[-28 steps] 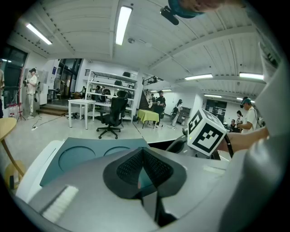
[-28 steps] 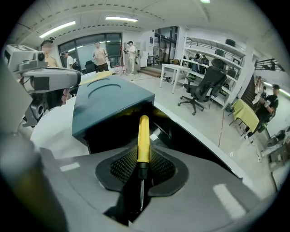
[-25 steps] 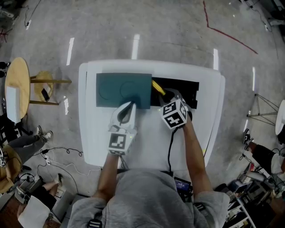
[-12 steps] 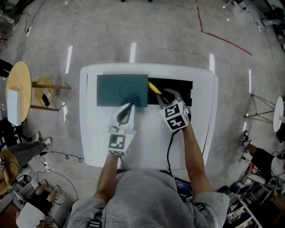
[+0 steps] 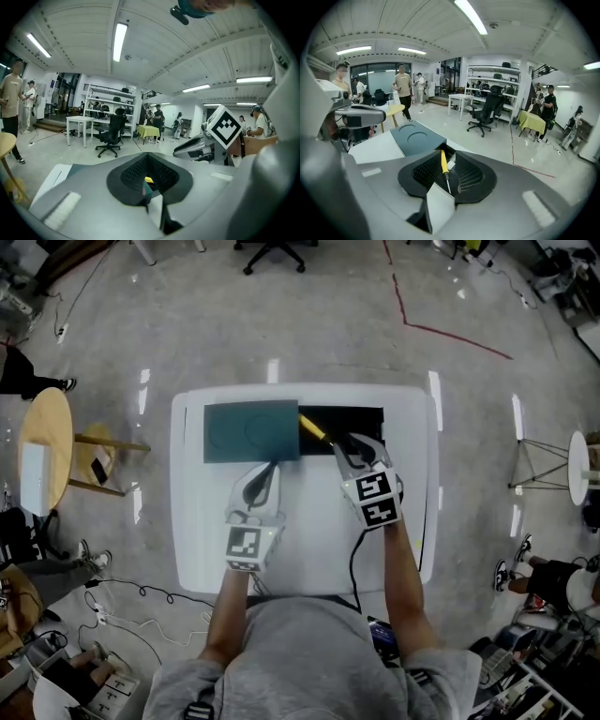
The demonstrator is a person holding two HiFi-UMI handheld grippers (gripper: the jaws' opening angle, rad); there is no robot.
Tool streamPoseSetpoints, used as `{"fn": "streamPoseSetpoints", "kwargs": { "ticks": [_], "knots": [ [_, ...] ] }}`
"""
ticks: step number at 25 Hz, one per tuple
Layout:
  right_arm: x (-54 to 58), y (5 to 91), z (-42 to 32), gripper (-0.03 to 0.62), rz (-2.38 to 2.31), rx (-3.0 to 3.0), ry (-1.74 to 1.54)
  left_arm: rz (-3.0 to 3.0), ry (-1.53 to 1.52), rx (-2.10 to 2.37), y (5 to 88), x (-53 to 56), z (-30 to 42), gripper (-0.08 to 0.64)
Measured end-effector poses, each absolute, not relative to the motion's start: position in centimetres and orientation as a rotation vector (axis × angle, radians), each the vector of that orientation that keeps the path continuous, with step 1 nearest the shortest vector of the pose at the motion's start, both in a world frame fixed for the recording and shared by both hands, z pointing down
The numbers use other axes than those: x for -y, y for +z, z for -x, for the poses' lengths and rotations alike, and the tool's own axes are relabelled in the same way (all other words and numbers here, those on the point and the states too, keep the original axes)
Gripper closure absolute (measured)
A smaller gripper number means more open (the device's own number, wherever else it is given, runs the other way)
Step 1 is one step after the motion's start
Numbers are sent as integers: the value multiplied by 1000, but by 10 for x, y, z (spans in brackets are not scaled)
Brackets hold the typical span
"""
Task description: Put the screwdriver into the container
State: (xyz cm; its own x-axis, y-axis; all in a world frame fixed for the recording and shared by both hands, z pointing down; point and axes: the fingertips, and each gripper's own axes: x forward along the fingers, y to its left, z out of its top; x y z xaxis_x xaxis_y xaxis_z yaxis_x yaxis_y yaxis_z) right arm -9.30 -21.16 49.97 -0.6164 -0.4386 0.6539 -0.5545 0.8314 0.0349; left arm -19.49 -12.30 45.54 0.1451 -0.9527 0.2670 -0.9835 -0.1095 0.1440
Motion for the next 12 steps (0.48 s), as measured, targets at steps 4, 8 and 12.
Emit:
{"fn": "streamPoseSetpoints", "kwargs": {
  "ticks": [4,8,12],
  "knots": [
    [194,473,72,497,-819,2385,217,-2165,130,1896,437,106,186,549],
    [175,456,50,502,-920,2422,229,-2195,118,1904,422,90,176,549],
    [157,441,29,512,-1000,2468,287,-2227,119,1895,410,77,162,548]
  ]
}}
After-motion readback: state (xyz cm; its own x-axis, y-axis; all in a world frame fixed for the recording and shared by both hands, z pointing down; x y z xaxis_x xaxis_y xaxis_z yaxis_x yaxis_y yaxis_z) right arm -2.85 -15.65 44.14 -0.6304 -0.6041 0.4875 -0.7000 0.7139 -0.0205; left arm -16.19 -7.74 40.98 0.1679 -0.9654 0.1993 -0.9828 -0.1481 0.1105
